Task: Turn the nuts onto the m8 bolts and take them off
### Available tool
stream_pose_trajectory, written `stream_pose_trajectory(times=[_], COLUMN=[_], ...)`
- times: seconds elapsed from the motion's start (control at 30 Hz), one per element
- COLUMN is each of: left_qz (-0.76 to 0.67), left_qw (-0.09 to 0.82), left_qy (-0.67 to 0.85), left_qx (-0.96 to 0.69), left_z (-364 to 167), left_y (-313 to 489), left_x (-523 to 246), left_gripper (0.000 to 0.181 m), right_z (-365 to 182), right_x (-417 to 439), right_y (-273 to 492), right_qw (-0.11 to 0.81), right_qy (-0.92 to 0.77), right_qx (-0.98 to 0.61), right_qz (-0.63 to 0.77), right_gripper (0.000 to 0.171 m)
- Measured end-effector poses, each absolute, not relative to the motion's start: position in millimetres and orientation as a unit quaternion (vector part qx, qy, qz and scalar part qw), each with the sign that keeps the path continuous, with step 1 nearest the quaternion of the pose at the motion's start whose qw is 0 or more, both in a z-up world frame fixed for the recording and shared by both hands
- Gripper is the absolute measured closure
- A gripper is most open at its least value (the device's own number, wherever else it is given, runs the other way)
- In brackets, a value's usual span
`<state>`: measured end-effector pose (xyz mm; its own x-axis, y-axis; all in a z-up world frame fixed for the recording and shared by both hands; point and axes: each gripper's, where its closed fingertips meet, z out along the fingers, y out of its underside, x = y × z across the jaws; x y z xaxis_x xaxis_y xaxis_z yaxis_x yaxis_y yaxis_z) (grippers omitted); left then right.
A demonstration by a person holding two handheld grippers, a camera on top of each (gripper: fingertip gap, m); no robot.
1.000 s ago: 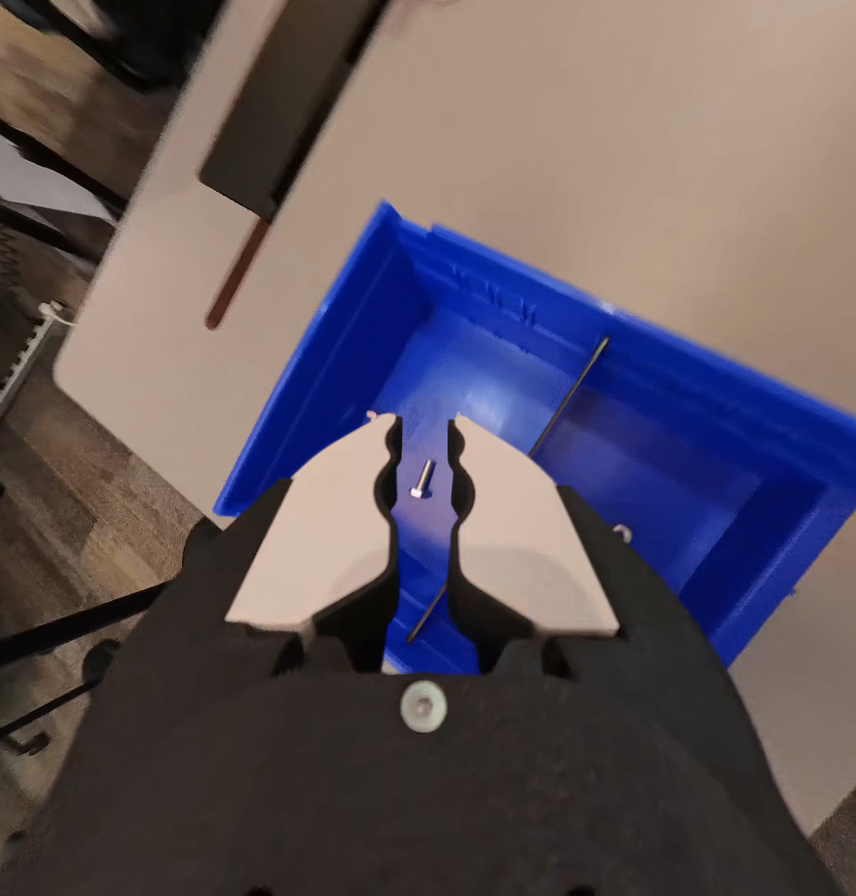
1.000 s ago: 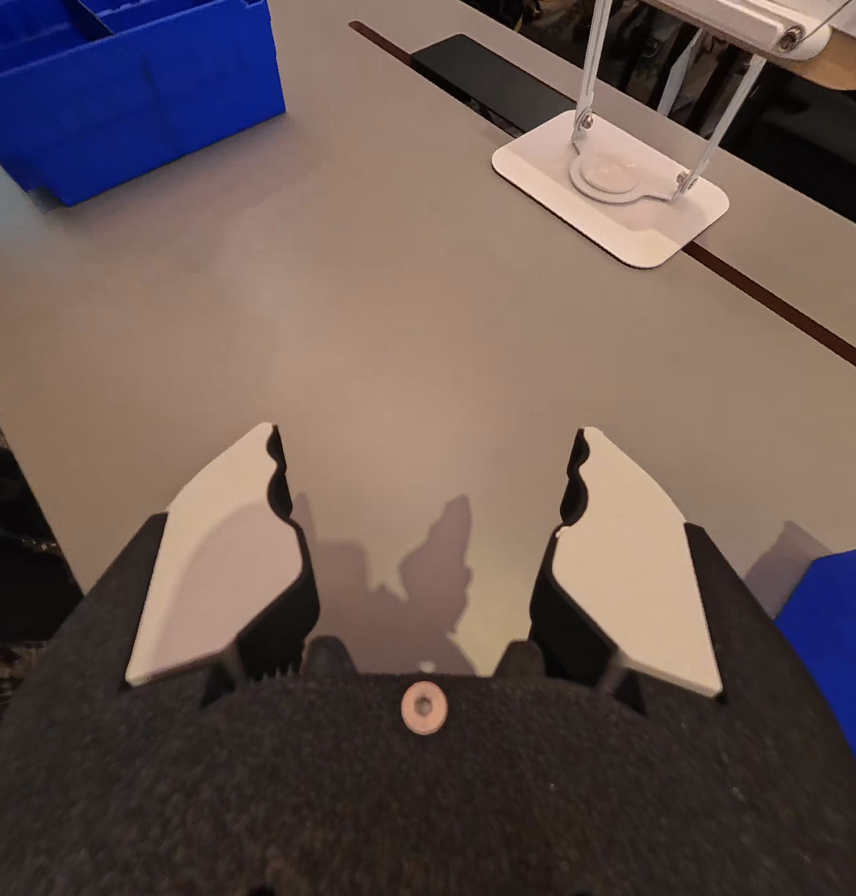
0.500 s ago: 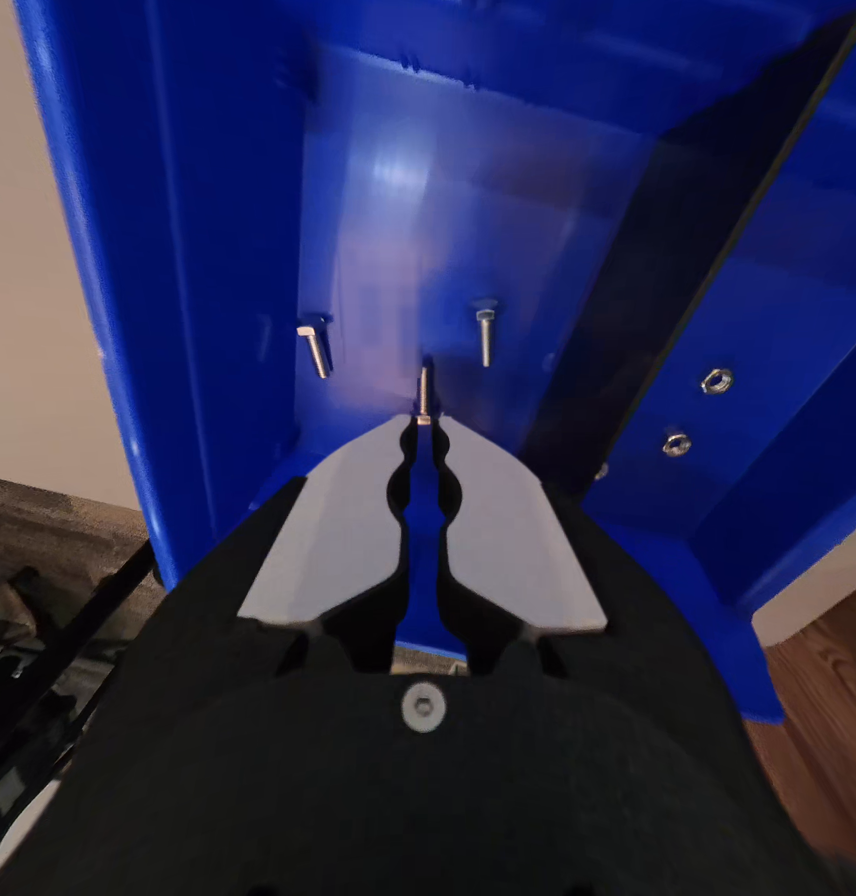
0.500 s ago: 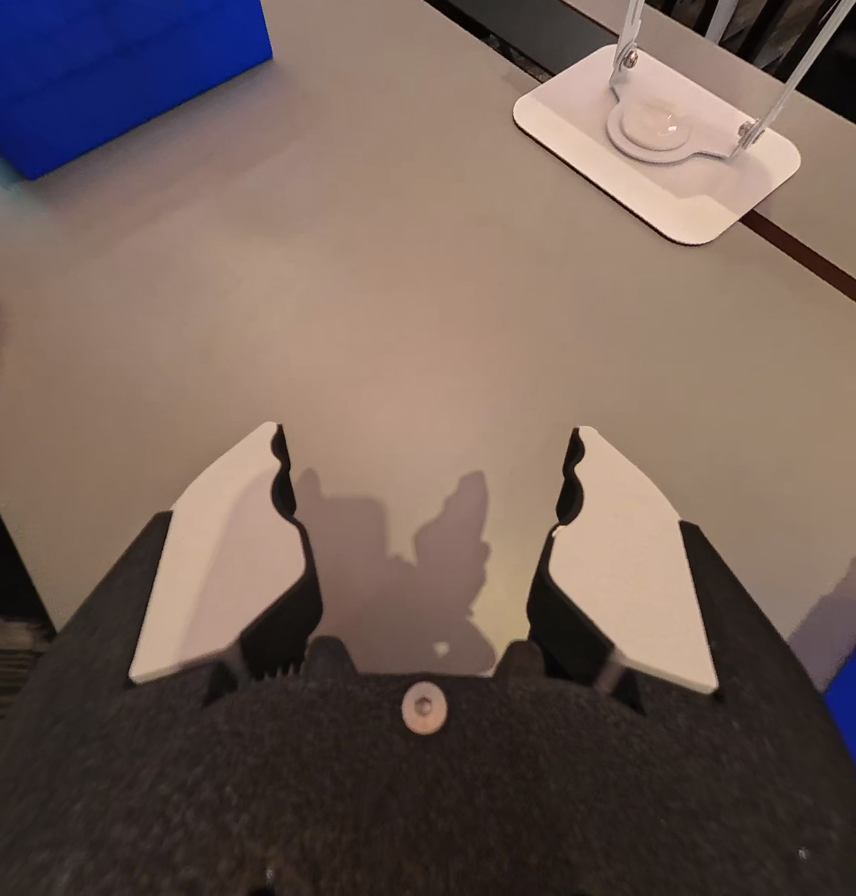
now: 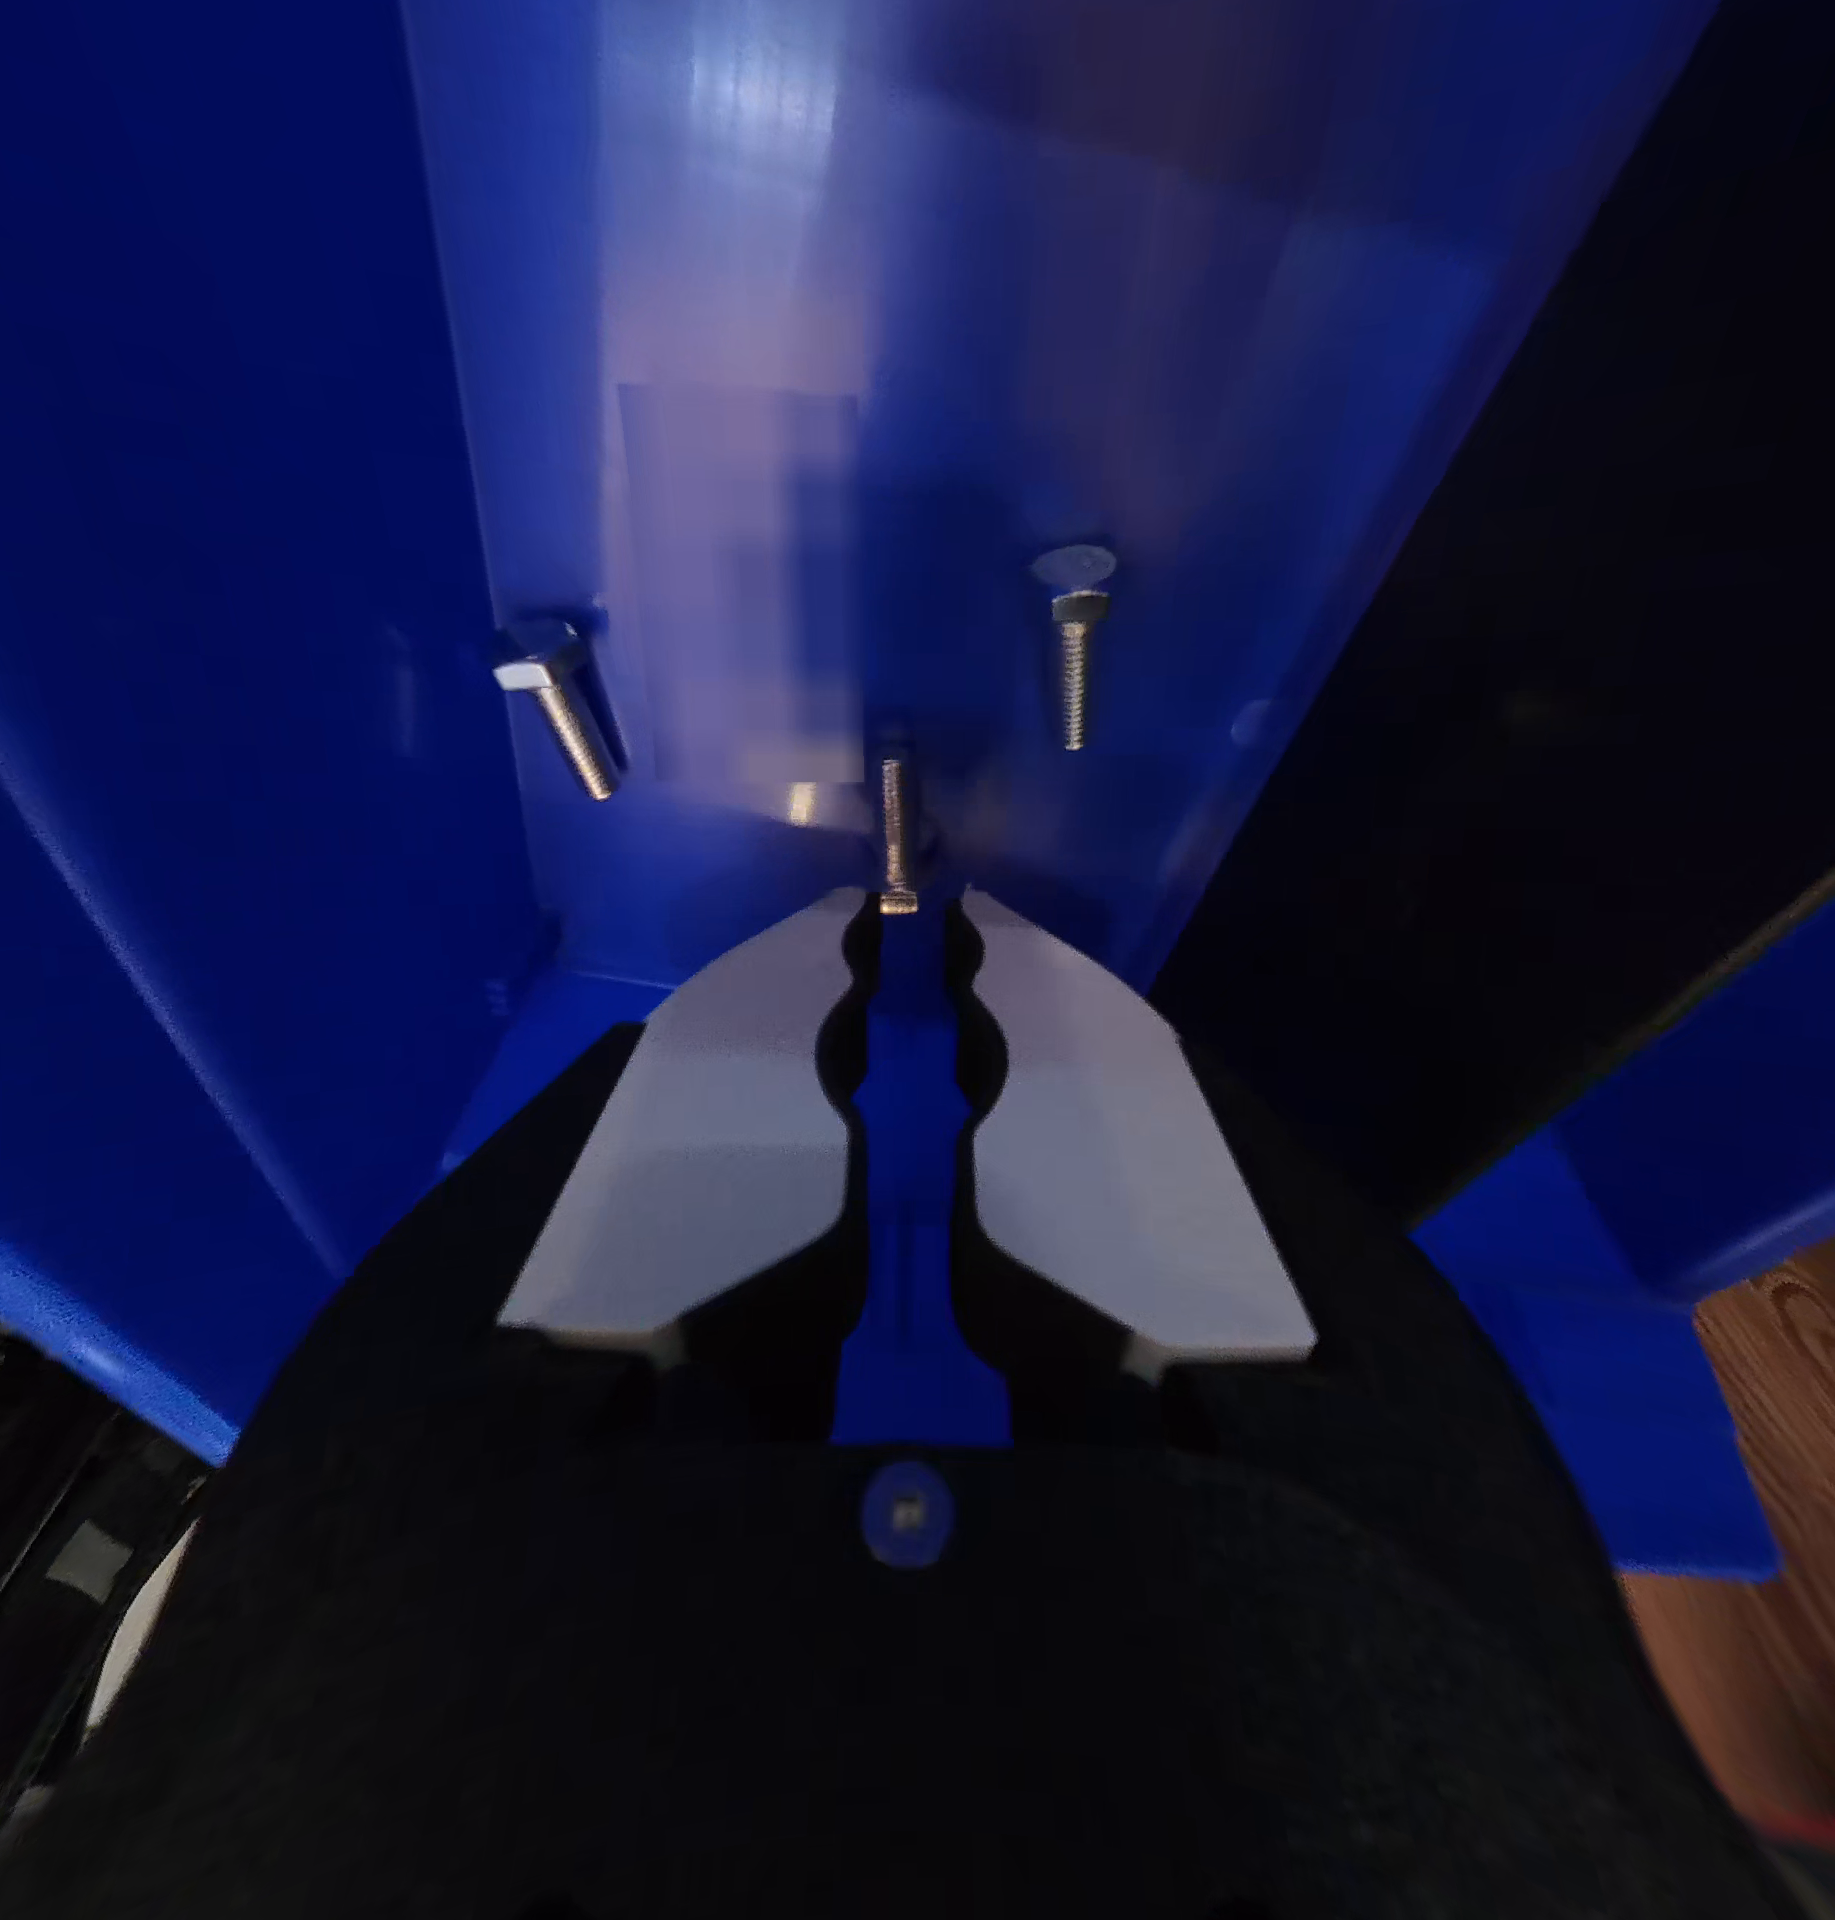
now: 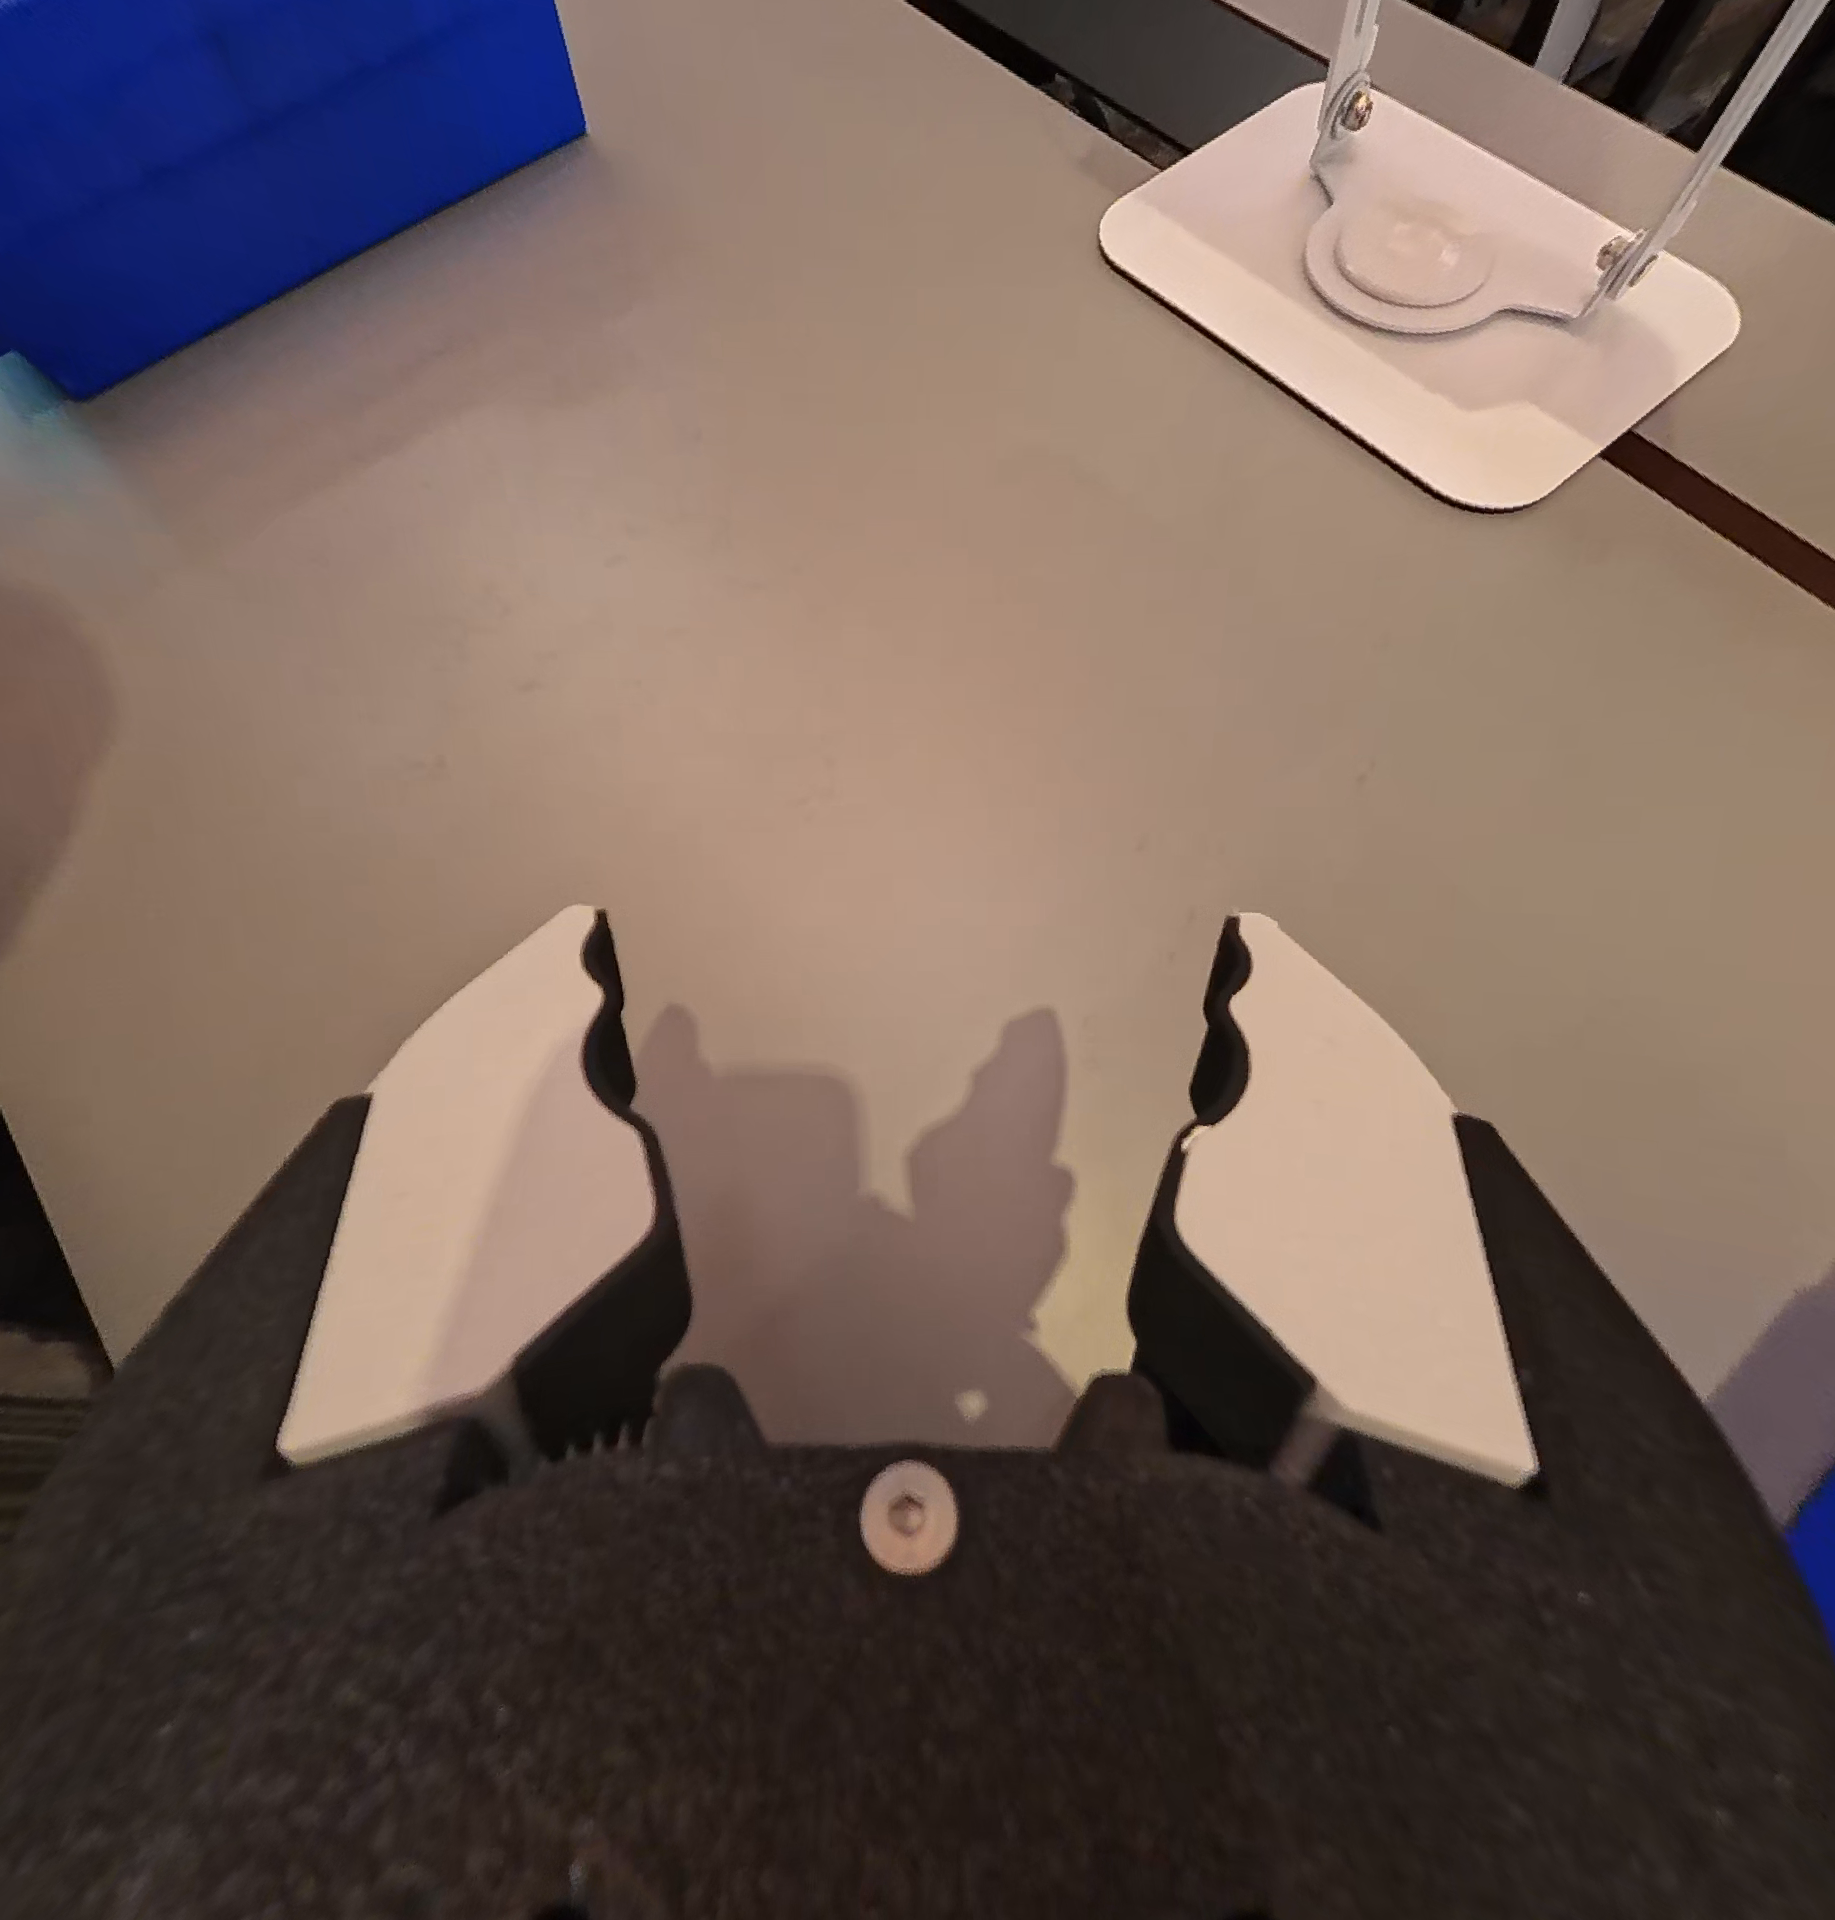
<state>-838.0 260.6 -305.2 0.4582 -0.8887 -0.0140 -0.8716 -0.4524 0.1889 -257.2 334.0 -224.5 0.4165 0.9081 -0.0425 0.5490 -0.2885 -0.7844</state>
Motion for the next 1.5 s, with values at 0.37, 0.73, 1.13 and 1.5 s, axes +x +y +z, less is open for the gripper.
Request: stream_pose_trajectory(times=[0.37, 0.73, 1.13, 1.5], left_qz=[-0.064, -0.074, -0.113, -0.115], left_qw=[0.106, 0.142, 0.025, -0.071], left_qy=[-0.500, -0.483, -0.455, -0.488], left_qx=[0.857, 0.861, 0.883, 0.863], left_z=[-315.6, -322.7, -256.6, -180.0], left_y=[260.8, 256.6, 278.6, 287.1], left_x=[-844.7, -849.6, -827.2, -719.1], left_gripper=[0.162, 0.166, 0.166, 0.167], right_z=[-220.1, -217.7, -213.0, -222.6], right_x=[-250.0, -245.5, -229.5, -202.5], right_y=[331.2, 326.9, 307.6, 280.5], right_qw=[0.361, 0.361, 0.371, 0.365], right_qy=[-0.475, -0.471, -0.463, -0.455], right_qx=[-0.762, -0.762, -0.756, -0.756], right_qz=[0.252, 0.258, 0.277, 0.297], right_gripper=[0.066, 0.073, 0.076, 0.080])
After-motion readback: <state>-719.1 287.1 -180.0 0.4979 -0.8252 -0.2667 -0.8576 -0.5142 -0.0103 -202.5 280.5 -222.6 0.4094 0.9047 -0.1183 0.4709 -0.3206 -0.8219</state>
